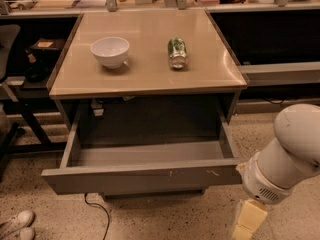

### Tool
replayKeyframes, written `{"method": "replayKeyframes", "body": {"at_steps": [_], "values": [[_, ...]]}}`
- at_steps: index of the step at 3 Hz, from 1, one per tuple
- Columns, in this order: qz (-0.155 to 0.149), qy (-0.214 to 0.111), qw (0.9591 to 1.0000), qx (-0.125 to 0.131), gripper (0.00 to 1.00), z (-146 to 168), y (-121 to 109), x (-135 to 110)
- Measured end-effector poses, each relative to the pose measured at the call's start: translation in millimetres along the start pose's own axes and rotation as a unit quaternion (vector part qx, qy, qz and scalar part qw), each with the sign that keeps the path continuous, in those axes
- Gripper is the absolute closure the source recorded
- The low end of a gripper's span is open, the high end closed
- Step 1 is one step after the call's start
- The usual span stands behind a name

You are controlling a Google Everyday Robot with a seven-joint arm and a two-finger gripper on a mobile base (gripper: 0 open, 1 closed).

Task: Open top drawer

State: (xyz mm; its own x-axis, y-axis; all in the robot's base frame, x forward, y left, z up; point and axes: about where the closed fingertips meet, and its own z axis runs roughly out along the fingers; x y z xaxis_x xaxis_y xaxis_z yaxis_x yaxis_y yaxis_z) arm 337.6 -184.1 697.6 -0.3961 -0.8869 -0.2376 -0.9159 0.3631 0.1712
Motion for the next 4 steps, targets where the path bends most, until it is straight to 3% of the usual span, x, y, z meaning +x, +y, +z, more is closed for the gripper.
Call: {"method": "replayKeyframes", "body": {"at_steps": [1,3,4], "values": [[0.001,0.001,1.0,0.0,0.0,-1,1,1],[-0.031,-0.033,0.9989,0.015,0.0,-5,-36,-50],[-0.041,-0.032,0.9986,0.008,0.0,7,-48,-66]]}}
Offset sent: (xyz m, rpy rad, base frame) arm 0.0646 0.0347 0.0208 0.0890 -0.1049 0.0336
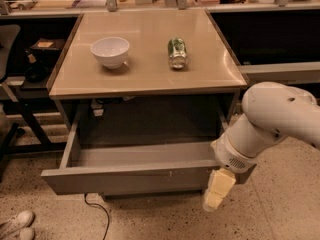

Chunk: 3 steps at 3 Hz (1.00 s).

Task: Open top drawer

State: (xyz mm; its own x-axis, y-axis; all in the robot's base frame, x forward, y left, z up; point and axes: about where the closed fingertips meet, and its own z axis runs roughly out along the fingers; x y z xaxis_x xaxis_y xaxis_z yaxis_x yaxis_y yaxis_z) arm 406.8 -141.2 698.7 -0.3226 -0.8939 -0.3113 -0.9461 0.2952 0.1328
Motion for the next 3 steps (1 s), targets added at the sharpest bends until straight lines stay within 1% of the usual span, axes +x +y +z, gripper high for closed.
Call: {"method": "replayKeyframes", "body": {"at_steps": [1,2,3], "values": [[0.005,0.01,0.9995,-0.029,0.0,26,3,0],[0.013,0.017,0.9979,-0.062,0.0,44,14,7],[0.014,0.018,0.9976,-0.065,0.0,43,15,6]]}}
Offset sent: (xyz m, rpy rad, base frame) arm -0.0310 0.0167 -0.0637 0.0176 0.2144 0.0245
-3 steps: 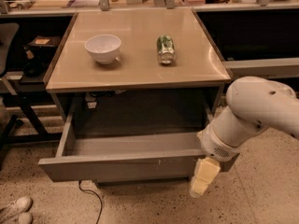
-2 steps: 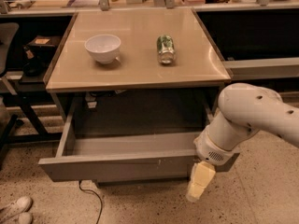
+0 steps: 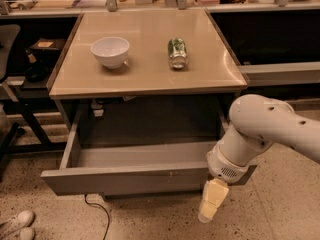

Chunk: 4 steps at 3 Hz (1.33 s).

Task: Open top drawer

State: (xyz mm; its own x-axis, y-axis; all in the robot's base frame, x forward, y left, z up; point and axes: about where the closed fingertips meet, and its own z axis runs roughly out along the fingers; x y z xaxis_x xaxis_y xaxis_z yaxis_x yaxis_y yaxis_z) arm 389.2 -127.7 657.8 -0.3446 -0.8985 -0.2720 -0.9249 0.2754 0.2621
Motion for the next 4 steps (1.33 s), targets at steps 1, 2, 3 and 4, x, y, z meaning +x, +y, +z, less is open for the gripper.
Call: {"method": "replayKeyframes", "body": {"at_steps": [1,2,3,4], "values": [[0.004,-0.001,1.0,-0.007,0.0,-4,7,4],[0.008,-0.002,0.9998,-0.019,0.0,-9,21,10],[0.012,-0.003,0.9995,-0.029,0.0,-14,35,16],[0.016,-0.003,0.9992,-0.037,0.0,-18,44,21]]}}
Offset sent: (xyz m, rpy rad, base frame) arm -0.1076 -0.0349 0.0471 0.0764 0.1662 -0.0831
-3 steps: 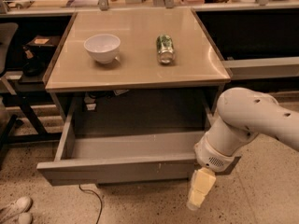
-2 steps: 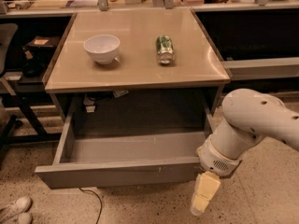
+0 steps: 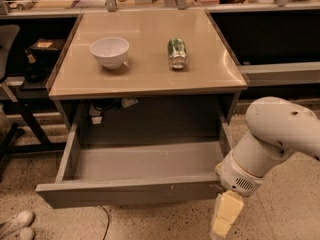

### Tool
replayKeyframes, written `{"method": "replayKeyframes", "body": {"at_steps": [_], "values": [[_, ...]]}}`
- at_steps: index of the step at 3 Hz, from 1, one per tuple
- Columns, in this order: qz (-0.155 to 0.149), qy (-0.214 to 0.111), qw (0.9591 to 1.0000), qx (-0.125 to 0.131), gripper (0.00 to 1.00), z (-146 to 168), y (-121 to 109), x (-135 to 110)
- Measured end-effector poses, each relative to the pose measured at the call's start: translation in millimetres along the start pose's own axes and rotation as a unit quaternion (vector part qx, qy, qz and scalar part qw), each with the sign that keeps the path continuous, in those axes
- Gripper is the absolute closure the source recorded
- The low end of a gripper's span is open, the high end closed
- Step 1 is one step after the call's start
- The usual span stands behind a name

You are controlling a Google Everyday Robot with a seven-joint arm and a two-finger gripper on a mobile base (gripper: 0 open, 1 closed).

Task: Open top drawer

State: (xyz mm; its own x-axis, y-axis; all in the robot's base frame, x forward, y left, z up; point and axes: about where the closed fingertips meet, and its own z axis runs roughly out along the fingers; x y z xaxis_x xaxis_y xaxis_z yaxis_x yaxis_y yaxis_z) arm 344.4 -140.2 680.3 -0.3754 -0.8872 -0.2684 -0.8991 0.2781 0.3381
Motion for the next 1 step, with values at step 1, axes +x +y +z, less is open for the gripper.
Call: {"method": "replayKeyframes", "body": {"at_steps": [1], "values": [[0.01,-0.007,0.9999,-0.003,0.0,-4.2,8.1,7.3]]}}
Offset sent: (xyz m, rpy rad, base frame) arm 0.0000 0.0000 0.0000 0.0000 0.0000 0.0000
